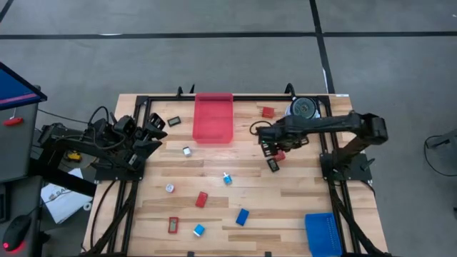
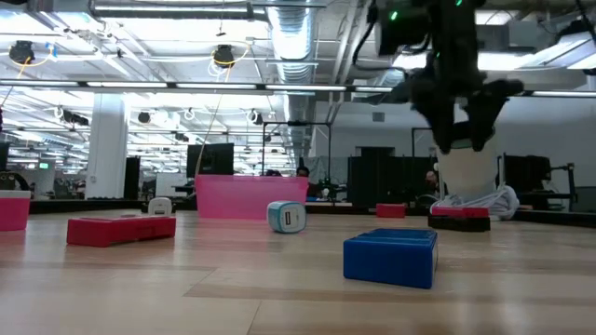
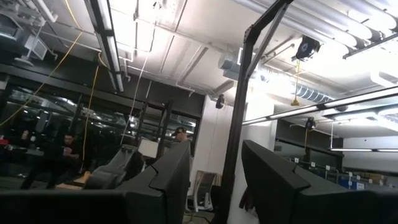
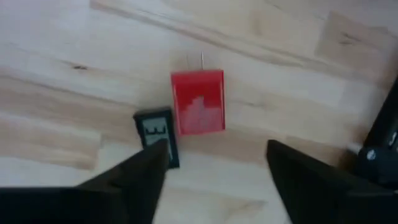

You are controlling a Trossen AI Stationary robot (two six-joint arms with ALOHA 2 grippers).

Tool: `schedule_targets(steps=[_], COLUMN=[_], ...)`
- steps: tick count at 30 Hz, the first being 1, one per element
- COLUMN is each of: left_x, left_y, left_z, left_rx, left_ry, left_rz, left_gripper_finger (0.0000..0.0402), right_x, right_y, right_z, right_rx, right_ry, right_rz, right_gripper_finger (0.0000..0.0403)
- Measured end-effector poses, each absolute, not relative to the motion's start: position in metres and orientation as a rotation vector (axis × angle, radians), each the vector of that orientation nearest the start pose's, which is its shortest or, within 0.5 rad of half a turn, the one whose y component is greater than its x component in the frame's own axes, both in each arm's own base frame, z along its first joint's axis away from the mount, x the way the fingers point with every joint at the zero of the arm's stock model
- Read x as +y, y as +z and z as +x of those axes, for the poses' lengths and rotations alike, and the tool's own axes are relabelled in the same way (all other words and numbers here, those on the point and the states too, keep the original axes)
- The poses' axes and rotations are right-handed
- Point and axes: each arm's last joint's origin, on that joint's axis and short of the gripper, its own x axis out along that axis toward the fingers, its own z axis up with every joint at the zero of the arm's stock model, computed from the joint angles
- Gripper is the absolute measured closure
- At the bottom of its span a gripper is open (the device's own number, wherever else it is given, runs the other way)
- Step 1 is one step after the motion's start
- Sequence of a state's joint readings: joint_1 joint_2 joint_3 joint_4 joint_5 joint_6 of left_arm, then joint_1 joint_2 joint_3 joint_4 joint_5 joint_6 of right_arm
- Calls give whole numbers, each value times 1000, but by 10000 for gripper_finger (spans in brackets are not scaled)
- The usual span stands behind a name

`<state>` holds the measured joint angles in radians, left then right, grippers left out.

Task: Pick & Place Office items
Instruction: Put the bottom red charger adapter into the red bin

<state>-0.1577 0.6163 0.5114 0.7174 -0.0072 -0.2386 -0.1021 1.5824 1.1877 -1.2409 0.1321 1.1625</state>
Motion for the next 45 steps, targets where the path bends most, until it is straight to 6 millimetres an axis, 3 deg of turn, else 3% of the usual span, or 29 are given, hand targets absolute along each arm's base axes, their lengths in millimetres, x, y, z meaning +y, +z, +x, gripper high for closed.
schedule_targets(steps=[3,7,12,21,30,38,45], left_x=[-21,-21,-21,-21,-20,-20,-20], left_y=[346,346,346,346,347,348,348], left_z=[132,132,132,132,132,131,131], left_rx=[-591,-591,-592,-594,-601,-615,-612], left_ry=[-219,-219,-224,-225,-204,-212,-212], left_rz=[-281,-282,-290,-293,-324,-344,-344], left_gripper_finger=[259,259,259,259,259,259,259], right_x=[-40,-53,-59,-47,-46,-37,-34], right_y=[221,204,185,161,144,134,134], right_z=[273,281,272,243,239,235,235], right_rx=[1341,1342,1327,1265,1189,1155,1128], right_ry=[-1061,-1042,-1017,-989,-1037,-1064,-1087], right_rz=[820,785,809,914,903,950,966], right_gripper_finger=[80,56,64,80,82,117,206])
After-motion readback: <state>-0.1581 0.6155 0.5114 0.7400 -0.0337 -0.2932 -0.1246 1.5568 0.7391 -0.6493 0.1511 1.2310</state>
